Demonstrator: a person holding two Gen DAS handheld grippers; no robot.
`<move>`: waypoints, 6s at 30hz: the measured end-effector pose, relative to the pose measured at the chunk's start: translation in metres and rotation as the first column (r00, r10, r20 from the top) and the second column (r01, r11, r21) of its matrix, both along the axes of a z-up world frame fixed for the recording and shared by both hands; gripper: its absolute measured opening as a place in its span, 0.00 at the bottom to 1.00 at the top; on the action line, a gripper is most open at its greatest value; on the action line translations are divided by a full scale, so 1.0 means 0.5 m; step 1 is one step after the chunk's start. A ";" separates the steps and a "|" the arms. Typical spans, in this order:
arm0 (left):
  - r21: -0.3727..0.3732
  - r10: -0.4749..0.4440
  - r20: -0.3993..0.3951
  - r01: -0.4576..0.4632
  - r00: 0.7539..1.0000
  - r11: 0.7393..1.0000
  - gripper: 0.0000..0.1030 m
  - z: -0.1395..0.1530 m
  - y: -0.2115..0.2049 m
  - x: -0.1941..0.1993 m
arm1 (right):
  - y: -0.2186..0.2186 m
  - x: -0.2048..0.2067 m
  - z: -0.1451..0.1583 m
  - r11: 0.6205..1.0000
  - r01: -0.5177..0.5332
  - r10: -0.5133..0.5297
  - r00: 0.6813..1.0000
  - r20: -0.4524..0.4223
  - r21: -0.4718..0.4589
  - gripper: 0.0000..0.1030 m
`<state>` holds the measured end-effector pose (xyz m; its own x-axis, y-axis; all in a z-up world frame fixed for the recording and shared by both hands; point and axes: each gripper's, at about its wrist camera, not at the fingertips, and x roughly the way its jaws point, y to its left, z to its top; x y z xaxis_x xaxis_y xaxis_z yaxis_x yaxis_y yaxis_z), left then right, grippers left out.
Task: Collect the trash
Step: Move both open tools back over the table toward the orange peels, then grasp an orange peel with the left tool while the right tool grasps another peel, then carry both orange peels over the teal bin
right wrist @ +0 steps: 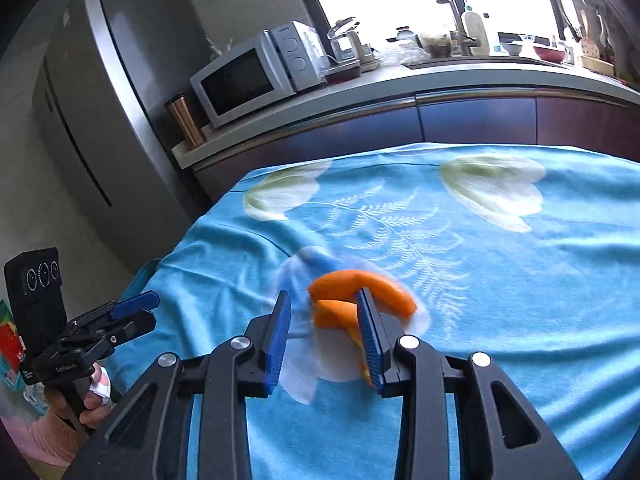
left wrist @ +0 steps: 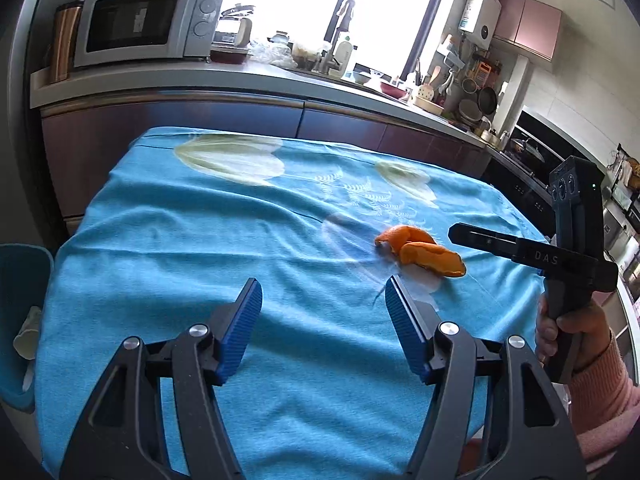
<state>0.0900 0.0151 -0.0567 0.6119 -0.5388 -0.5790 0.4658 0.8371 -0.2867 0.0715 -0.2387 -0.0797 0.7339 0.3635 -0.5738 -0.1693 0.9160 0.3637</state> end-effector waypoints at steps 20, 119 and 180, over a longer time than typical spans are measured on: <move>0.029 -0.059 -0.044 0.060 0.997 0.998 0.62 -0.018 -0.059 0.018 | 0.037 -0.009 -0.052 0.984 -0.168 0.171 0.985 -0.037 0.060 0.10; 0.037 0.085 -0.048 -0.084 0.995 0.996 0.11 0.010 0.077 -0.013 | 0.073 0.033 0.005 0.979 -0.169 0.168 0.986 0.023 0.115 0.10; 0.006 0.364 0.014 -0.364 0.931 0.931 0.11 0.064 0.330 -0.086 | 0.329 0.092 0.059 0.891 -0.426 0.420 0.905 0.074 0.155 0.10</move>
<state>0.0469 0.1800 -0.0245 0.7723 -0.2731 -0.5736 0.1322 0.9522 -0.2754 0.1175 -0.0743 -0.0504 0.5090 0.7308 -0.4548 -0.5438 0.6826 0.4882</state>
